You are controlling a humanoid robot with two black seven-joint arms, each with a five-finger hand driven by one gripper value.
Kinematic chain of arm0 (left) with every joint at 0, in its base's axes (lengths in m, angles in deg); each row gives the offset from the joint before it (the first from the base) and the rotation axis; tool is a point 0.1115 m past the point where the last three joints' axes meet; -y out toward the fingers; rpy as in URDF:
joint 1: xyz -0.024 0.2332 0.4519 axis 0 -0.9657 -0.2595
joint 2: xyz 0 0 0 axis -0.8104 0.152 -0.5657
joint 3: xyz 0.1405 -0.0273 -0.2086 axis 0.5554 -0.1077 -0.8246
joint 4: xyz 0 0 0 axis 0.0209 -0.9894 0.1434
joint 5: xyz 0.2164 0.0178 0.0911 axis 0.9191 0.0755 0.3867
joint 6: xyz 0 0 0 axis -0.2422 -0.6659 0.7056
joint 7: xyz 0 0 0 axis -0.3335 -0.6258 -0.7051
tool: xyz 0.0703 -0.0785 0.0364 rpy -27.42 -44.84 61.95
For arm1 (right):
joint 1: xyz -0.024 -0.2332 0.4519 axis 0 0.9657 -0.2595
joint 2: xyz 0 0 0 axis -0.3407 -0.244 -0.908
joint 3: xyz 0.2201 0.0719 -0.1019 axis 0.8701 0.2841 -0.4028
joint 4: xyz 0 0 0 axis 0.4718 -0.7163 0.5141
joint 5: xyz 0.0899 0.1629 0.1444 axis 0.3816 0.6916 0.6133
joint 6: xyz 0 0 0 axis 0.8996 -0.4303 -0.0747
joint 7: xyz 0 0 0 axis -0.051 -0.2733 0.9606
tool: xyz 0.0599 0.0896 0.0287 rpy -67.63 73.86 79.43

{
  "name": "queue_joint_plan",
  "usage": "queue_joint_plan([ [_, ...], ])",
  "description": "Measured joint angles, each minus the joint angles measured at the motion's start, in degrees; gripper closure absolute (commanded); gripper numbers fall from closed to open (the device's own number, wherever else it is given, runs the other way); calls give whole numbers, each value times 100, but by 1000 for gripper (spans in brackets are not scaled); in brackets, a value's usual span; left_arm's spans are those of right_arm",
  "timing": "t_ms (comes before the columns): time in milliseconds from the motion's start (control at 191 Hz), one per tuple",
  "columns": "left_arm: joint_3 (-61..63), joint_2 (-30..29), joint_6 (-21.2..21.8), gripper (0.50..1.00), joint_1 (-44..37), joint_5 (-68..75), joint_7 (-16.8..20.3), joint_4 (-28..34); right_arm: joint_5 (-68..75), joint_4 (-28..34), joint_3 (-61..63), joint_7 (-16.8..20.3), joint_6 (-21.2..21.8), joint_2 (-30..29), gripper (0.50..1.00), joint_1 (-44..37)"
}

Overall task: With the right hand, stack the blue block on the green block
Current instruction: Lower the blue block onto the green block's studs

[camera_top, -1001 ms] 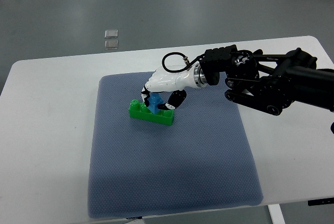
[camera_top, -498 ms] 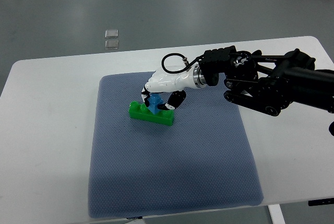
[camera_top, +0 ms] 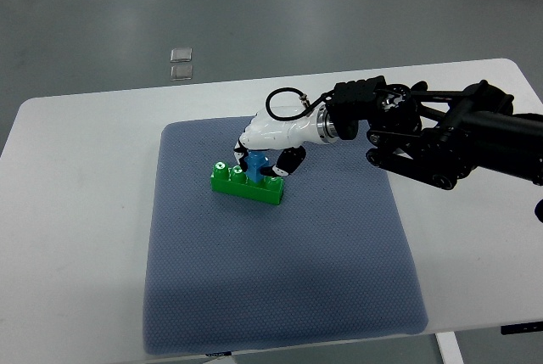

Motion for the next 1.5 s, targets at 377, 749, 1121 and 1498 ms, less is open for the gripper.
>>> queue_joint_plan([
  [377,2,0,0,500,0,0,0,0,-30,-1,-59,-8,-4,0,918,17],
  [749,2,0,0,500,0,0,0,0,-13,95,-65,-256,-150,17,918,-42],
  [1121,2,0,0,500,0,0,0,0,-53,103,-80,-256,-195,18,916,-42],
  [1498,1,0,0,500,-1,0,0,0,-140,52,-72,-271,-198,52,908,-51],
])
